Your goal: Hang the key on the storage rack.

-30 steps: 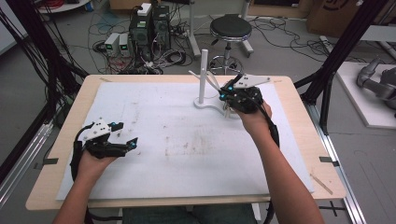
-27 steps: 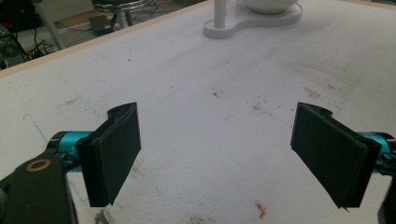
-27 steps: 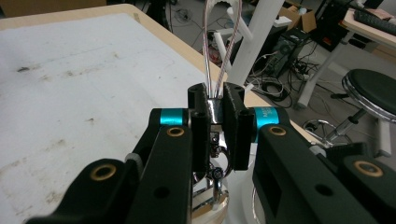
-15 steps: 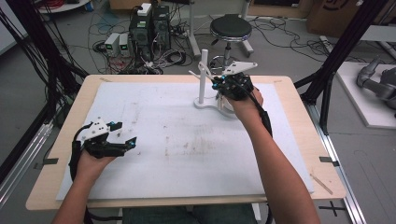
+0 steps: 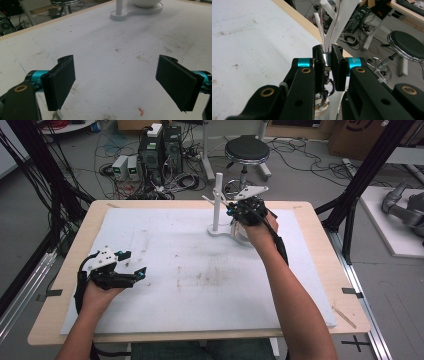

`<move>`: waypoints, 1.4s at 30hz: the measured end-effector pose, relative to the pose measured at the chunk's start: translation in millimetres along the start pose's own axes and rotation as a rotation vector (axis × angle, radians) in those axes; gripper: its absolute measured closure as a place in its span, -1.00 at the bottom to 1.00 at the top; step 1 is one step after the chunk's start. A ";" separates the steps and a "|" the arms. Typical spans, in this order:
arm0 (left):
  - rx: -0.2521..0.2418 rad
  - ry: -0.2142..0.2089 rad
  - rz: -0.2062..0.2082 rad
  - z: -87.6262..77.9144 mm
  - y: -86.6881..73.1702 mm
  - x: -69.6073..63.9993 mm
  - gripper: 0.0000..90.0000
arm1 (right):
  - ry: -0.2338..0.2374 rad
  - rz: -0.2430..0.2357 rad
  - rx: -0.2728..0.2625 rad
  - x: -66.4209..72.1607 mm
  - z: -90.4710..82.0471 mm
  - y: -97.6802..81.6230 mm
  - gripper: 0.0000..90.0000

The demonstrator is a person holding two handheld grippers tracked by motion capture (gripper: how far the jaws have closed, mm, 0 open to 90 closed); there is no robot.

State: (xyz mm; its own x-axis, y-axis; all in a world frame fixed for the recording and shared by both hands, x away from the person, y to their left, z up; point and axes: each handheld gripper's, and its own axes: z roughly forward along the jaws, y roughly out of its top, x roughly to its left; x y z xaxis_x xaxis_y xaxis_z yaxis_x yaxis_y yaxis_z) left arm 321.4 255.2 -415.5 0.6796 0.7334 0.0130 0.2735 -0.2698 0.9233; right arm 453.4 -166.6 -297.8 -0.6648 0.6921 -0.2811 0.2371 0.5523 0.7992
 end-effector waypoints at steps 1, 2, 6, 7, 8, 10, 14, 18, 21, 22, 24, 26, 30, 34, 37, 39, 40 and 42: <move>0.001 -0.001 0.000 0.1 -0.1 0.0 -0.64 | 0.001 0.002 0.003 -0.2 1.0 -0.4 0.84; 0.000 -0.001 0.001 0.1 -0.2 0.2 -0.64 | -0.001 0.001 0.012 -0.4 2.8 -0.9 0.84; 0.000 -0.001 -0.001 -0.1 -0.4 0.3 -0.64 | -0.006 0.000 0.033 -0.2 8.8 -2.5 0.84; 0.000 0.001 -0.002 -0.3 -0.5 0.5 -0.64 | -0.010 -0.001 0.036 -0.2 9.8 -2.8 0.84; 0.002 0.001 -0.001 -0.4 -0.6 0.8 -0.64 | -0.012 0.000 0.036 -0.2 10.6 -3.1 0.84; 0.001 0.003 -0.002 -0.5 -1.0 1.1 -0.64 | -0.015 -0.002 0.031 -0.4 11.1 -3.7 0.81; 0.000 0.002 -0.004 -0.6 -1.1 0.8 -0.64 | -0.036 -0.009 0.020 0.4 8.1 -3.9 0.51; -0.001 0.003 -0.003 -0.9 -0.7 -0.4 -0.64 | -0.045 -0.002 0.015 -0.1 -0.2 -6.1 0.44; -0.004 0.002 0.000 -0.9 -0.1 -0.4 -0.64 | -0.048 0.011 0.010 -1.5 -7.7 -9.8 0.34; -0.004 0.001 -0.001 -0.9 0.0 -0.5 -0.64 | -0.047 0.022 0.013 -1.6 -10.2 -11.2 0.22; -0.005 0.005 -0.001 -1.4 0.2 -0.7 -0.64 | -0.042 0.018 0.012 -2.8 -14.9 -14.4 0.14; -0.010 0.004 -0.002 -1.6 0.2 -0.3 -0.64 | -0.039 0.019 -0.006 -2.3 -21.6 -18.6 0.10; -0.005 0.007 -0.008 -2.0 -1.0 -0.1 -0.64 | -0.031 0.037 -0.029 -3.2 -33.9 -28.5 -0.01; -0.009 0.013 -0.010 -2.6 0.4 -0.7 -0.64 | -0.020 0.037 -0.050 -3.0 -48.8 -41.6 -0.14; -0.014 0.013 -0.012 -1.8 1.2 -1.6 -0.64 | -0.012 0.046 -0.048 1.1 -58.3 -56.1 -0.19; -0.009 0.011 -0.008 -0.8 1.0 -1.9 -0.64 | -0.009 0.052 -0.058 2.7 -64.3 -66.9 -0.20; -0.009 0.009 -0.010 -0.2 0.9 -2.3 -0.64 | -0.005 0.056 -0.064 3.0 -66.6 -72.3 -0.23; -0.007 0.005 -0.008 0.7 0.8 -2.8 -0.64 | -0.003 0.075 -0.065 4.7 -71.4 -81.5 -0.26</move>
State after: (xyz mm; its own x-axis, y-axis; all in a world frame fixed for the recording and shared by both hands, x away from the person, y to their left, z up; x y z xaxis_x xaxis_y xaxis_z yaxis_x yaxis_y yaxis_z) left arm 320.2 252.6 -415.1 0.6737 0.7389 0.0075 0.2744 -0.2596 0.9259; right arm 380.4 -241.6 -326.3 -0.6447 0.7319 -0.2207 0.2394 0.4675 0.8509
